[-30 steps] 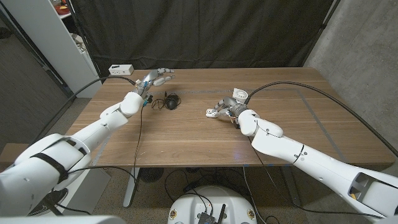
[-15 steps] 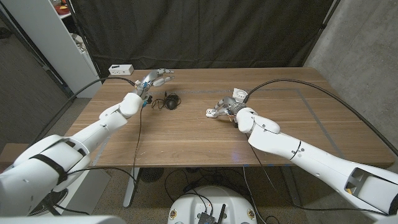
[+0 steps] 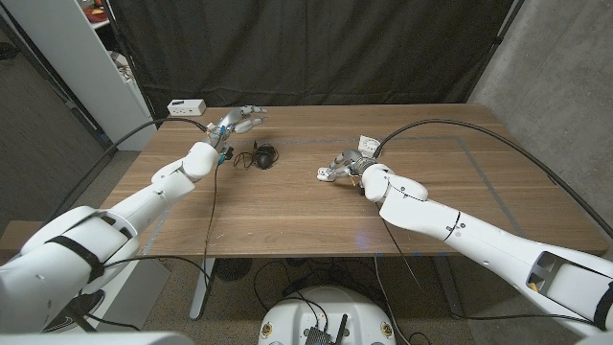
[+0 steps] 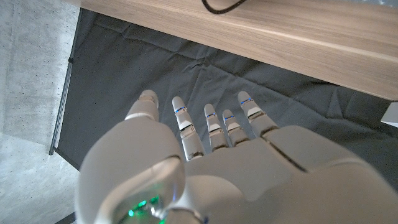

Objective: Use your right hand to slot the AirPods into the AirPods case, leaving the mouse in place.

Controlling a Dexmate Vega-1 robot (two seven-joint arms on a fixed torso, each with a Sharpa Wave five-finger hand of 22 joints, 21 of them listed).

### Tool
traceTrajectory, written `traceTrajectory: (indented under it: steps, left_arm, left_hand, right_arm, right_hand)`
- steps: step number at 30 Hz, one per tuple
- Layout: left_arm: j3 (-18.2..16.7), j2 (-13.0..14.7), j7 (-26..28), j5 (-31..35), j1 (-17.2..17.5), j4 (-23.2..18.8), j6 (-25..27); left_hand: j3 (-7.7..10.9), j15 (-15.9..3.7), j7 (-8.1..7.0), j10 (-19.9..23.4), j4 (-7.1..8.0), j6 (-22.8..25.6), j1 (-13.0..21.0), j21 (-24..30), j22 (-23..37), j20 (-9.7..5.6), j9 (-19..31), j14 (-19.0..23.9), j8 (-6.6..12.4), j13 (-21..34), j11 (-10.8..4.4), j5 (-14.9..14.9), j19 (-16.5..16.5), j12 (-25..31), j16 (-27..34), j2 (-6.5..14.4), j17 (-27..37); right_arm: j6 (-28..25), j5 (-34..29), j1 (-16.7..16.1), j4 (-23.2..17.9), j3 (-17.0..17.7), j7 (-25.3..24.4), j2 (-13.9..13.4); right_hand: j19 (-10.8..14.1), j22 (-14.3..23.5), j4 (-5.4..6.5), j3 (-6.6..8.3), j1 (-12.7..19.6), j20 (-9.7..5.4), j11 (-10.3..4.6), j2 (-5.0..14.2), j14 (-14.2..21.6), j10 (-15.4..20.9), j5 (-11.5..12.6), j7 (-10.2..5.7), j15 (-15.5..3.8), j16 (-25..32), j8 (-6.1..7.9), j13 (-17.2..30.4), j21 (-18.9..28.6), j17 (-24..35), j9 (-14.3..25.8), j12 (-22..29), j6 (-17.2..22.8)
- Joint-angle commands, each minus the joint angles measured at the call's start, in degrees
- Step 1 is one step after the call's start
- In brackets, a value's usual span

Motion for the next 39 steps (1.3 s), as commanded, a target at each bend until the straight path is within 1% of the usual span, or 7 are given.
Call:
traceTrajectory:
  steps: [1, 3, 5, 9, 26, 34, 39]
  left_arm:
    - [0.06, 0.08, -0.32, -0.2, 0.09, -0.18, 0.54]
    - [0.05, 0.1, -0.3, -0.2, 0.13, -0.28, 0.68]
    - [-0.06, 0.19, -0.11, -0.21, 0.35, -0.87, 1.43]
    - [0.08, 0.12, -0.3, -0.11, 0.12, -0.58, 1.25]
    - [-0.3, 0.59, -0.31, -0.22, 1.18, -3.46, 3.95]
    - [-0.55, 0.83, -0.1, -0.16, 1.86, -5.02, 5.09]
    - [-0.76, 1.05, 0.02, -0.13, 2.28, -5.82, 5.44]
  left_hand:
    - [0.06, -2.13, 0.05, 0.22, -0.36, 0.08, 0.18, -0.05, 0.15, 0.13, 0.09, 0.42, 0.13, 0.17, -0.11, -0.38, 0.02, -0.1, -0.25, 0.47, 0.11]
    - [0.02, -1.95, 0.29, 0.16, -0.38, -0.13, 0.17, -0.07, 0.15, 0.3, 0.09, 0.36, 0.06, 0.18, 0.1, -0.4, -0.03, -0.13, -0.27, 0.54, 0.11]
    - [-0.05, -2.19, 0.08, 0.36, -0.46, 0.2, 0.19, -0.04, 0.15, 0.01, 0.09, 0.45, 0.2, 0.16, -0.11, -0.44, 0.05, -0.07, -0.23, 0.55, 0.11]
    - [-0.14, -2.15, 0.06, 0.36, -0.55, 0.18, 0.2, -0.03, 0.15, 0.03, 0.08, 0.43, 0.18, 0.17, -0.2, -0.48, 0.04, -0.09, -0.25, 0.55, 0.1]
    - [-0.41, -2.14, 0.01, 0.37, -0.76, 0.09, 0.16, -0.04, 0.15, 0.05, 0.07, 0.49, 0.13, 0.18, -0.15, -0.58, 0.04, -0.11, -0.24, 0.6, 0.1]
    - [-0.51, -2.06, 0.14, 0.25, -0.86, 0.07, 0.18, -0.07, 0.15, 0.21, 0.07, 0.49, 0.11, 0.17, -0.1, -0.61, -0.06, -0.19, -0.26, 0.66, 0.1]
    - [-0.52, -2.22, -0.03, 0.36, -0.92, 0.2, 0.21, -0.04, 0.15, 0.09, 0.07, 0.56, 0.17, 0.18, -0.13, -0.62, 0.01, -0.14, -0.23, 0.72, 0.1]
  right_arm:
    - [1.3, 1.47, 0.05, 1.41, 0.03, -2.15, 0.03]
    - [1.62, 1.69, 0.02, 1.74, 0.06, -2.28, 0.0]
    - [1.88, 1.96, 0.0, 2.14, 0.14, -2.37, 0.06]
    - [2.79, 2.5, -0.08, 2.98, 0.43, -2.69, 0.21]
    - [4.58, 3.78, -0.25, 4.57, 1.07, -3.05, 0.13]
    - [5.58, 4.06, -0.73, 4.76, 1.45, -3.47, -0.13]
    - [7.32, 3.88, -1.33, 5.08, 1.82, -4.46, -0.21]
  right_hand:
    - [0.37, 0.11, -0.22, 0.1, 0.11, 0.14, -0.4, 0.21, -0.08, -0.36, 0.41, -0.51, -9.34, -0.18, -0.28, 0.11, -0.18, -0.01, 0.06, -0.11, -0.04]
    - [0.41, 0.11, -0.3, 0.11, 0.14, 0.09, -0.48, 0.24, -0.06, -0.6, 0.42, -0.62, -9.38, -0.15, -0.36, 0.07, -0.16, 0.0, 0.01, -0.22, -0.09]
    - [0.41, 0.1, -0.38, 0.13, 0.18, 0.09, -1.15, 0.28, -0.06, -0.66, 0.43, -0.9, -9.38, -0.13, -0.37, 0.03, -0.16, 0.0, -0.04, -0.26, 0.07]
    - [0.46, 0.1, -0.4, 0.12, 0.11, 0.01, -1.35, 0.39, -0.02, -0.77, 0.43, -1.32, -9.49, -0.07, -0.43, -0.03, -0.14, 0.03, -0.11, -0.31, 0.17]
    - [0.53, 0.1, -0.76, 0.24, 0.38, -0.08, -1.28, 0.62, 0.11, -0.79, 0.46, -1.67, -9.7, 0.06, -0.67, -0.23, -0.11, 0.06, -0.31, -0.35, 0.34]
    - [0.62, 0.1, -1.29, 0.44, 1.05, -0.14, -1.04, 0.55, 0.4, -0.58, 0.52, -1.7, -9.97, 0.11, -0.69, -0.31, -0.07, -0.03, -0.39, -0.27, 0.6]
    - [0.81, 0.1, -1.61, 0.68, 1.61, -0.17, -0.99, 0.71, 0.76, -0.42, 0.55, -1.51, -10.07, 0.26, -0.96, -0.34, 0.0, -0.04, -0.44, -0.2, 0.15]
